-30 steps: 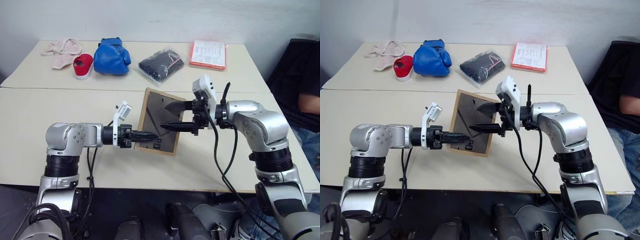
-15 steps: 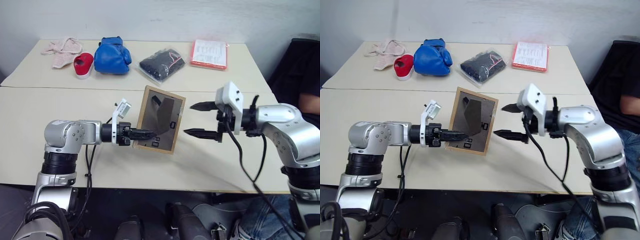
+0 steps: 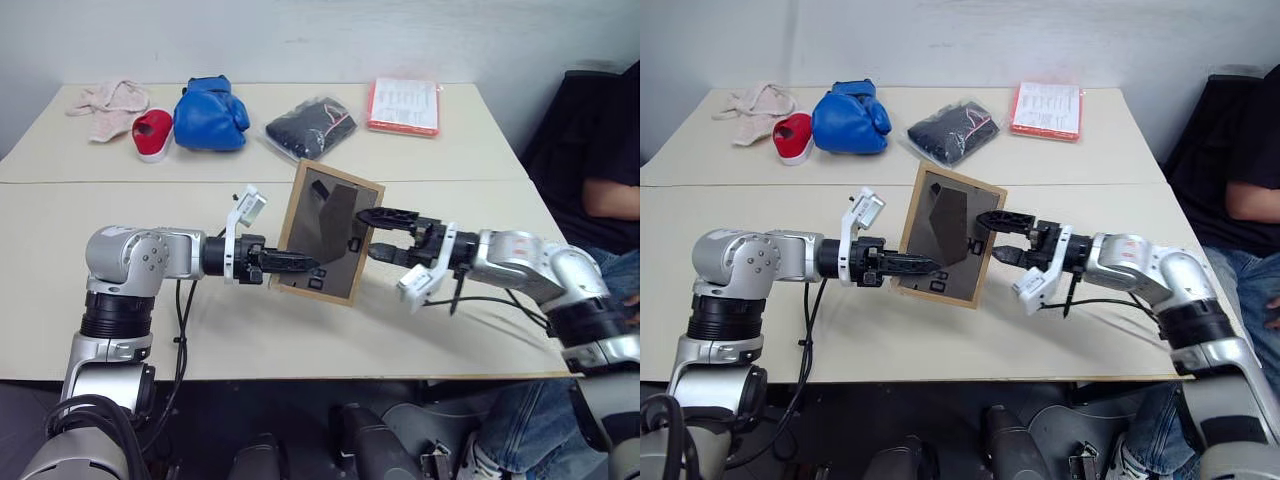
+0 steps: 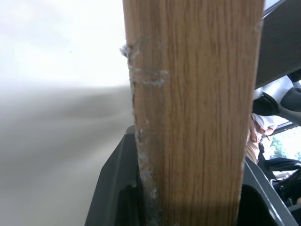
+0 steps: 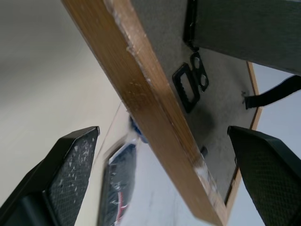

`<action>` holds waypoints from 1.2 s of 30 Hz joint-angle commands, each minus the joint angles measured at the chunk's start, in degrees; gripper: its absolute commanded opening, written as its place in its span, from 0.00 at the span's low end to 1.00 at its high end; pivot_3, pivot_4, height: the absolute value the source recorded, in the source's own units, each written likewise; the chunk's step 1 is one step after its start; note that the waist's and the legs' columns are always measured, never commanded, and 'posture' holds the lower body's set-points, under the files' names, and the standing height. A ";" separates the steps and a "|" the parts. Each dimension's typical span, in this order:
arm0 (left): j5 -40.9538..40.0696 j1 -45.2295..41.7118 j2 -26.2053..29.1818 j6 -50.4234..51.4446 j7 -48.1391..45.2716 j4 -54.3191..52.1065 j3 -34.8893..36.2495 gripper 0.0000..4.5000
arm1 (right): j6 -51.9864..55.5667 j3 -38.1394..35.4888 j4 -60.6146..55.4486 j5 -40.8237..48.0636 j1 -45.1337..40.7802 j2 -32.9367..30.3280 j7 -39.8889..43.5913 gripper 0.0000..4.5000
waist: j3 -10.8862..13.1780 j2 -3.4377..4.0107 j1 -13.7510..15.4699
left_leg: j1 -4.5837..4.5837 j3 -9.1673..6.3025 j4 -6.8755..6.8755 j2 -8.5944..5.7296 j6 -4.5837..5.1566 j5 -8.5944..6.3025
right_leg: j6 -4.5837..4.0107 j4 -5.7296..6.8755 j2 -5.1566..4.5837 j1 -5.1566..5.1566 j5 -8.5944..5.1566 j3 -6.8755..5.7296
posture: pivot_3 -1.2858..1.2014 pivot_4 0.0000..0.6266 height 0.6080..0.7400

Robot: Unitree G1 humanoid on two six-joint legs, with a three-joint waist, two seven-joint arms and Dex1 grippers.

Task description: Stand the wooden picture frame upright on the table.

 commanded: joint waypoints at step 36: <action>0.46 24.94 6.21 -34.77 16.84 -35.03 23.48 1.00 | 80.38 -0.97 -1.11 86.85 3.79 21.64 49.70 0.28 | 0.06 -0.07 0.30 | 0.50 -0.20 -0.17 0.13 0.02 -0.05 | -0.10 -0.10 -0.04 0.51 -0.04 -0.25 | 0.52 0.24 1.00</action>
